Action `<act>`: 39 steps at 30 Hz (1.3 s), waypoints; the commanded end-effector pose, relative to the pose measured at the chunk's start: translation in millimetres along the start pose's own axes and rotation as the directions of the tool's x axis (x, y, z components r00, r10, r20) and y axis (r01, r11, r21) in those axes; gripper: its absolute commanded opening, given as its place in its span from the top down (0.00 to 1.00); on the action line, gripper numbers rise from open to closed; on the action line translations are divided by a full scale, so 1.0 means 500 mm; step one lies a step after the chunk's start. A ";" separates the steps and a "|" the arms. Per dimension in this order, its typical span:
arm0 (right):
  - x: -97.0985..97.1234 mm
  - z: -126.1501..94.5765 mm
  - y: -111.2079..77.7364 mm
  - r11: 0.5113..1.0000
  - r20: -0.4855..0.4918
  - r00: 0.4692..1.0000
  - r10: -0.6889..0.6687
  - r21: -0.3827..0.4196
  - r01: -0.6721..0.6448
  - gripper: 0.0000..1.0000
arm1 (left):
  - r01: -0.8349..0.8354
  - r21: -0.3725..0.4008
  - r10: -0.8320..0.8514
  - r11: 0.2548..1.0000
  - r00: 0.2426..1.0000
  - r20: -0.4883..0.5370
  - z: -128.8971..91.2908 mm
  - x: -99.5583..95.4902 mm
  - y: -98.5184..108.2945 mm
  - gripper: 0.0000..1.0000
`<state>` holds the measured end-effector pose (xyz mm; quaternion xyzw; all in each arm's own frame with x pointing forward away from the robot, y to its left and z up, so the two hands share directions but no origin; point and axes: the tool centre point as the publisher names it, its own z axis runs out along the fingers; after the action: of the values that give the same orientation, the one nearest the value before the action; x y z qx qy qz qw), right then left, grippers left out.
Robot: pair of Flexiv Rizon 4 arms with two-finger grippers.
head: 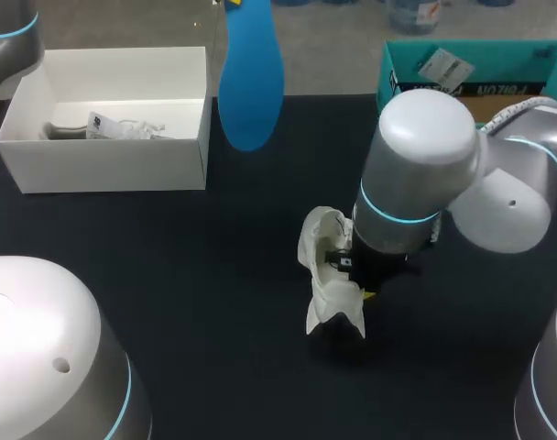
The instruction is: Take the shoe out of the shoebox, open the shoe tongue, remove and reinsert the insole, then place the shoe into the shoebox
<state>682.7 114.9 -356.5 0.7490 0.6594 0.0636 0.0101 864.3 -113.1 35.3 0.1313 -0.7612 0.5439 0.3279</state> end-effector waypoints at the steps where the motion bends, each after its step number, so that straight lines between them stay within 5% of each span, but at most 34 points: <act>1: 0.017 0.031 -0.015 1.000 -0.004 1.000 0.009 0.000 -0.009 1.00 | -0.001 0.000 0.001 1.000 1.000 0.000 0.000 0.000 0.001 1.00; 20: 0.029 0.063 -0.068 0.999 -0.009 0.999 0.035 0.030 -0.034 1.00 | -0.001 0.000 0.001 1.000 1.000 0.000 0.000 0.000 0.001 1.00; 23: 0.028 0.054 -0.069 0.999 -0.008 0.999 0.033 0.028 -0.032 0.60 | -0.001 0.000 0.001 1.000 1.000 0.000 0.000 0.000 0.001 1.00; 24: 0.027 0.050 -0.068 0.999 -0.008 0.999 0.032 0.026 -0.031 0.39 | -0.001 0.000 0.001 1.000 1.000 0.000 0.000 0.000 0.001 1.00; 25: 0.027 0.046 -0.067 0.999 -0.008 0.999 0.031 0.024 -0.031 0.03 | -0.001 0.000 0.001 1.000 1.000 0.000 0.000 0.000 0.001 1.00; 39: -0.010 -0.071 -0.039 0.999 -0.054 0.999 0.002 -0.032 -0.004 0.00 | -0.001 0.000 0.001 1.000 1.000 0.000 0.000 0.000 0.001 1.00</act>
<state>664.9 131.2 -347.4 0.7472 0.6591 0.0854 0.0065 864.3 -113.1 35.3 0.1313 -0.7612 0.5439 0.3279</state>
